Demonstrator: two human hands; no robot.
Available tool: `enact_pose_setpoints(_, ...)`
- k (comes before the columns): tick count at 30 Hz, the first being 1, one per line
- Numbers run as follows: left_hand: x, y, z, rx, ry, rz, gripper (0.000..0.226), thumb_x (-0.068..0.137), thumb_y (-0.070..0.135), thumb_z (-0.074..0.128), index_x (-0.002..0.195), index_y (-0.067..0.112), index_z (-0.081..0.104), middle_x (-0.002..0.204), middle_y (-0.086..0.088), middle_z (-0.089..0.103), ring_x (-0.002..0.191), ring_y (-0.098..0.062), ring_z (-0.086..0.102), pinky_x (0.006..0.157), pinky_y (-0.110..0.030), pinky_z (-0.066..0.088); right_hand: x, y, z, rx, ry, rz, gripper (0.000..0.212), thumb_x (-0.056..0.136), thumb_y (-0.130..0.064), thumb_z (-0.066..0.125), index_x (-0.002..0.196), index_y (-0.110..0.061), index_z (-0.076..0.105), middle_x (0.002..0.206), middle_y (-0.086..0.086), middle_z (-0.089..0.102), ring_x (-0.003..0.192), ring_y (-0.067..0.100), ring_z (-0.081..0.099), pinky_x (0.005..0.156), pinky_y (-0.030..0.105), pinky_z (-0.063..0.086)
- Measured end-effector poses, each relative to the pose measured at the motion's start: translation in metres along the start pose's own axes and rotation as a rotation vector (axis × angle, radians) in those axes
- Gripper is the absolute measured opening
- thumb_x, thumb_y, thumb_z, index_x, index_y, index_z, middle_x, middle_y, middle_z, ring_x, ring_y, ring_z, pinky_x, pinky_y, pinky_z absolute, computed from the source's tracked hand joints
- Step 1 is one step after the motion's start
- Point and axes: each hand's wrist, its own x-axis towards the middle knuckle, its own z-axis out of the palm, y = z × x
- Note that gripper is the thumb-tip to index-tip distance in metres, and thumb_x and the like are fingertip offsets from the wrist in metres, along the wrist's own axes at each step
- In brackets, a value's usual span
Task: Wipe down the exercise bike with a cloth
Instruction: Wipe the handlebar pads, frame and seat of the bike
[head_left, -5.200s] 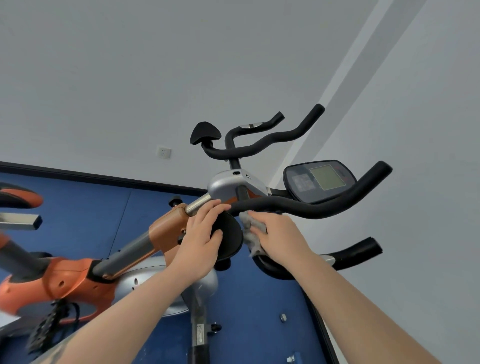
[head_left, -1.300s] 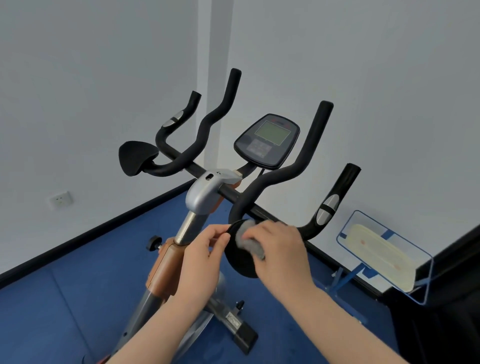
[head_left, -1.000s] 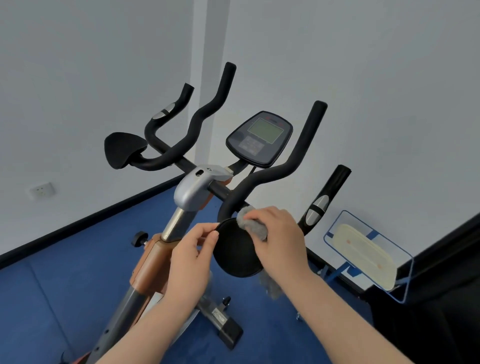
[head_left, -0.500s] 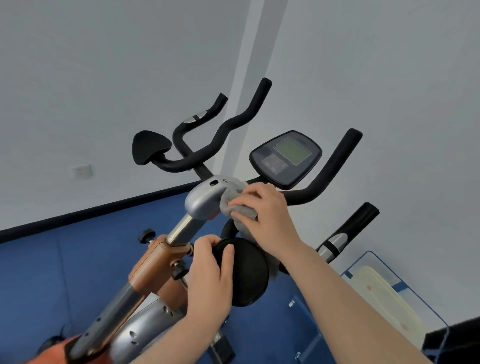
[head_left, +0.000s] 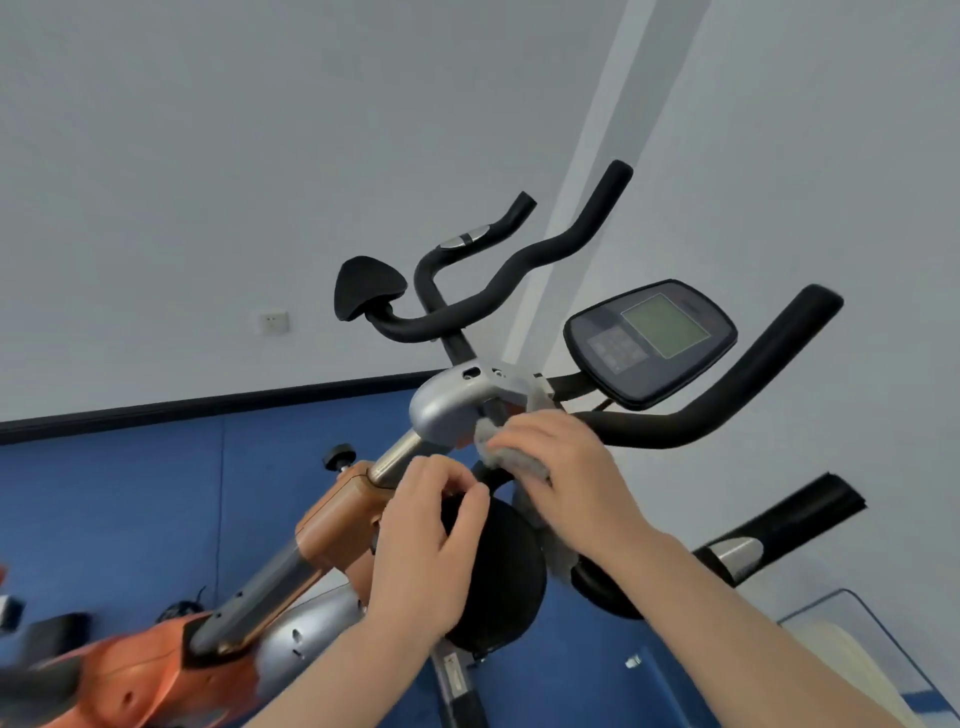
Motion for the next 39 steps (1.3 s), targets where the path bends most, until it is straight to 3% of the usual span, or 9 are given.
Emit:
enact_pose_setpoints(3, 0.019, 0.009, 0.005, 0.098, -0.036, 0.025, 0.012, 0.090, 0.034, 0.052, 0.079, 0.039, 0.051, 0.087, 0.015, 0.055, 0.086, -0.005, 0.054, 0.069, -0.015, 0.040, 0.009, 0.009, -0.013, -0.067, -0.096, -0.121, 0.022, 0.083, -0.006, 0.068, 0.101, -0.017, 0.074, 0.104, -0.003, 0.069, 0.099, 0.019, 0.060, 0.088, 0.034, 0.047)
enact_pose_setpoints(7, 0.029, 0.007, 0.011, 0.269, -0.064, -0.006, 0.014, 0.090, 0.026, 0.053, 0.086, 0.039, 0.054, 0.091, 0.021, 0.053, 0.095, 0.005, 0.048, 0.068, -0.015, 0.036, 0.015, 0.036, -0.039, -0.026, 0.010, 0.174, 0.017, 0.092, -0.020, 0.062, 0.103, -0.028, 0.073, 0.109, -0.013, 0.067, 0.105, 0.011, 0.055, 0.092, 0.032, 0.045)
enact_pose_setpoints(13, 0.024, 0.004, 0.013, 0.270, -0.020, 0.016, 0.023, 0.088, 0.024, 0.046, 0.099, 0.039, 0.060, 0.099, 0.025, 0.056, 0.101, 0.010, 0.047, 0.071, -0.013, 0.038, 0.003, 0.010, -0.026, 0.010, -0.182, 0.030, 0.028, 0.085, -0.009, 0.068, 0.109, -0.023, 0.073, 0.111, -0.011, 0.067, 0.106, 0.010, 0.058, 0.093, 0.031, 0.046)
enact_pose_setpoints(18, 0.024, 0.005, 0.012, 0.245, -0.041, -0.049, 0.026, 0.088, 0.023, 0.051, 0.094, 0.048, 0.051, 0.094, 0.026, 0.055, 0.084, 0.003, 0.053, 0.063, -0.019, 0.038, 0.007, 0.018, -0.032, -0.050, 0.012, 0.205, 0.018, 0.090, -0.017, 0.064, 0.103, -0.024, 0.074, 0.104, -0.012, 0.068, 0.101, 0.009, 0.057, 0.088, 0.030, 0.045)
enact_pose_setpoints(22, 0.022, 0.007, 0.012, 0.183, -0.027, -0.100, 0.019, 0.086, 0.029, 0.050, 0.087, 0.048, 0.049, 0.089, 0.023, 0.056, 0.076, 0.004, 0.054, 0.059, -0.019, 0.037, 0.007, 0.001, -0.018, -0.024, -0.148, 0.078, 0.020, 0.092, -0.016, 0.062, 0.106, -0.024, 0.073, 0.108, -0.011, 0.068, 0.103, 0.011, 0.058, 0.099, 0.032, 0.039)
enact_pose_setpoints(25, 0.023, 0.008, 0.009, 0.175, -0.061, -0.125, 0.021, 0.088, 0.028, 0.052, 0.088, 0.049, 0.050, 0.090, 0.024, 0.055, 0.069, 0.001, 0.054, 0.057, -0.019, 0.036, 0.017, 0.033, -0.040, -0.091, -0.089, 0.186, 0.019, 0.093, -0.031, 0.057, 0.102, -0.031, 0.073, 0.108, -0.015, 0.069, 0.103, 0.009, 0.059, 0.109, 0.035, 0.033)
enact_pose_setpoints(28, 0.022, 0.008, 0.009, 0.174, -0.057, -0.115, 0.022, 0.088, 0.028, 0.053, 0.089, 0.049, 0.050, 0.093, 0.026, 0.052, 0.076, 0.003, 0.054, 0.059, -0.018, 0.037, 0.013, 0.023, -0.028, -0.062, 0.026, 0.306, 0.016, 0.094, -0.023, 0.058, 0.096, -0.030, 0.072, 0.103, -0.012, 0.068, 0.101, 0.013, 0.057, 0.096, 0.033, 0.042)
enact_pose_setpoints(34, 0.023, 0.008, 0.008, 0.182, -0.077, -0.063, 0.019, 0.088, 0.028, 0.050, 0.089, 0.047, 0.051, 0.101, 0.032, 0.047, 0.079, 0.002, 0.054, 0.060, -0.016, 0.036, 0.013, 0.015, -0.035, -0.088, -0.197, 0.076, 0.028, 0.086, -0.009, 0.067, 0.109, -0.024, 0.073, 0.107, -0.009, 0.069, 0.103, 0.014, 0.060, 0.090, 0.034, 0.047)
enact_pose_setpoints(39, 0.022, 0.005, 0.009, 0.161, -0.055, -0.106, 0.019, 0.085, 0.031, 0.048, 0.089, 0.049, 0.053, 0.096, 0.028, 0.050, 0.064, -0.002, 0.056, 0.054, -0.022, 0.039, -0.003, 0.008, -0.028, -0.040, 0.099, 0.370, 0.028, 0.087, -0.007, 0.066, 0.110, -0.021, 0.074, 0.115, -0.006, 0.066, 0.112, 0.013, 0.056, 0.095, 0.012, 0.034)
